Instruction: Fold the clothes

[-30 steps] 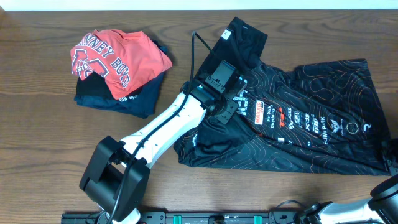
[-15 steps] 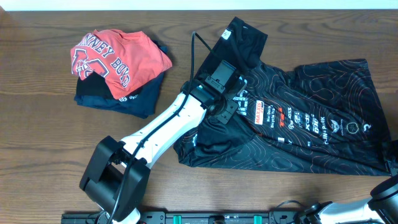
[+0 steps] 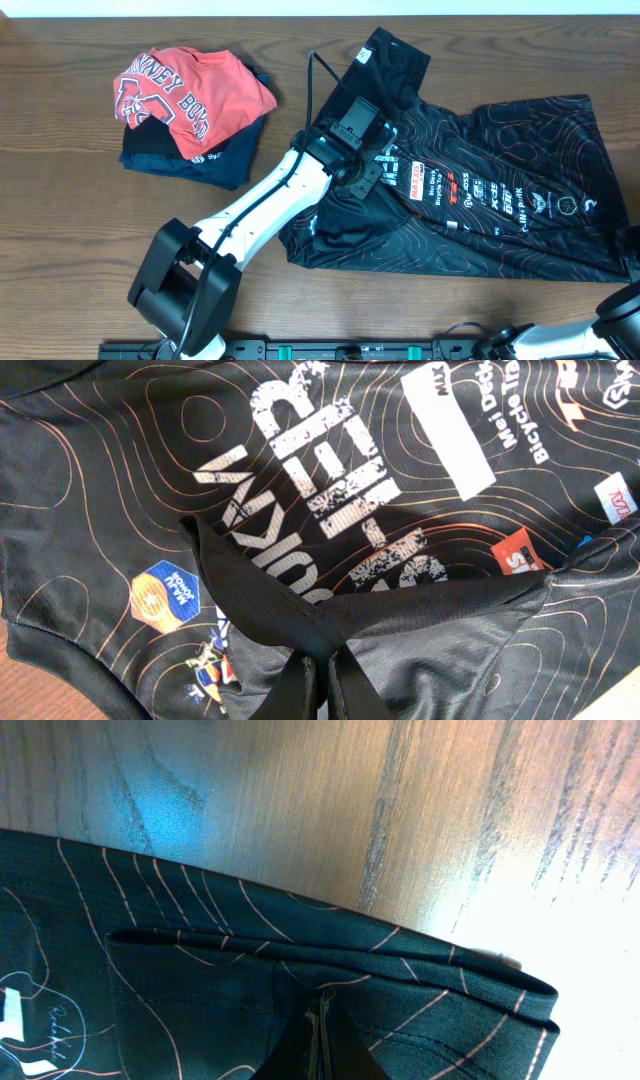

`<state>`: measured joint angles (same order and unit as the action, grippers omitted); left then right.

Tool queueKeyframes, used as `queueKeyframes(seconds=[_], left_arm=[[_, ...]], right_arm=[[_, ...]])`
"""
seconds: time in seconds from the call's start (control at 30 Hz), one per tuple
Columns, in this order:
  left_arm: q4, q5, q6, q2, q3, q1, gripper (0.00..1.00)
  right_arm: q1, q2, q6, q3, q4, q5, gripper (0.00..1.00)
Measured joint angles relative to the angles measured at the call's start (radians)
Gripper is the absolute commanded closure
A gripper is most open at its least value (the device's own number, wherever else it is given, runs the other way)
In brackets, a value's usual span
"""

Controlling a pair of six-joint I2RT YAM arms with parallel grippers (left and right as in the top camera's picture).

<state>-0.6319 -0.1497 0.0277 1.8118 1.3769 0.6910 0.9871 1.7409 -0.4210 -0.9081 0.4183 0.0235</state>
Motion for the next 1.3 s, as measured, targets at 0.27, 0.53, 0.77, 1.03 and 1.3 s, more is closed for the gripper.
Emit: queueKeyframes(seconds=[0.27, 0.53, 0.77, 1.03, 1.3], left_arm=[[-0.015, 0.0, 0.0, 0.0, 0.0, 0.0, 0.94], [-0.015, 0.0, 0.0, 0.0, 0.0, 0.0, 0.94], [-0.015, 0.0, 0.0, 0.0, 0.0, 0.0, 0.94], [-0.015, 0.0, 0.0, 0.0, 0.0, 0.0, 0.94], [-0.015, 0.0, 0.0, 0.0, 0.0, 0.0, 0.94]], right_arm=[[0.01, 0.0, 0.0, -0.045, 0.06, 0.087, 0.99], [0.025, -0.01, 0.0, -0.119, 0.116, 0.15, 0.99], [0.025, -0.011, 0.0, -0.116, 0.145, 0.103, 0.62], [0.025, 0.032, 0.001, -0.113, 0.135, 0.062, 0.65], [0.026, 0.087, 0.002, -0.124, 0.119, 0.06, 0.95]])
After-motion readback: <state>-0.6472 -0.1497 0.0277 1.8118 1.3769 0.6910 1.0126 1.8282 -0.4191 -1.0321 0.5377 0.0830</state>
